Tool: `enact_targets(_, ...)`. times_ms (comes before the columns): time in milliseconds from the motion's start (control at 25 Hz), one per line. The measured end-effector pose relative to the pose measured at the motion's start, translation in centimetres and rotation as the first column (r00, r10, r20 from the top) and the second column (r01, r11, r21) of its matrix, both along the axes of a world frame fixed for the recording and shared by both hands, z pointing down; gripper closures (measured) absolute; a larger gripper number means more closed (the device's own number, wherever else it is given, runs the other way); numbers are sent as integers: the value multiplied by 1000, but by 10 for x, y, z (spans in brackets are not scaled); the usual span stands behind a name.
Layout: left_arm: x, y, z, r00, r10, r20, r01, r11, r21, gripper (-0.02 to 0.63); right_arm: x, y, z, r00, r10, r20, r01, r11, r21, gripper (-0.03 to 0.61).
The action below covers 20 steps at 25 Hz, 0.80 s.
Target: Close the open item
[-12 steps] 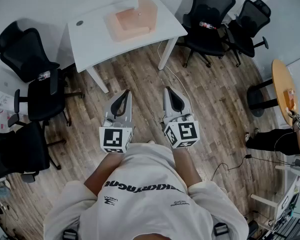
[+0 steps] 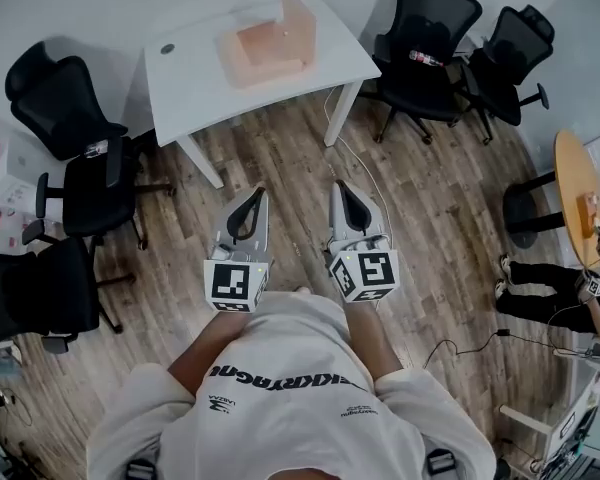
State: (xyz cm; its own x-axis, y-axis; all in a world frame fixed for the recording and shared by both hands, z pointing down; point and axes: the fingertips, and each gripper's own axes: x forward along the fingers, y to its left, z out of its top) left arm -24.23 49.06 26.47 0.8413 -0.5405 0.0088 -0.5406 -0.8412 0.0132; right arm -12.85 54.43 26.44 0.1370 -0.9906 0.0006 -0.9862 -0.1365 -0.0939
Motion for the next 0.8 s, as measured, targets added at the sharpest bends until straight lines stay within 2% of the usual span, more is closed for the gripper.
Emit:
enact_targets(360,6,20,15,997,-57,47,57,998,10,607,2,6,8,996,-91,11,91,996,24,580)
enact_targets(800,26,39,23,990,-99,105,94,994,55,607,33,16,20,993,-105,51,105,994,20,580)
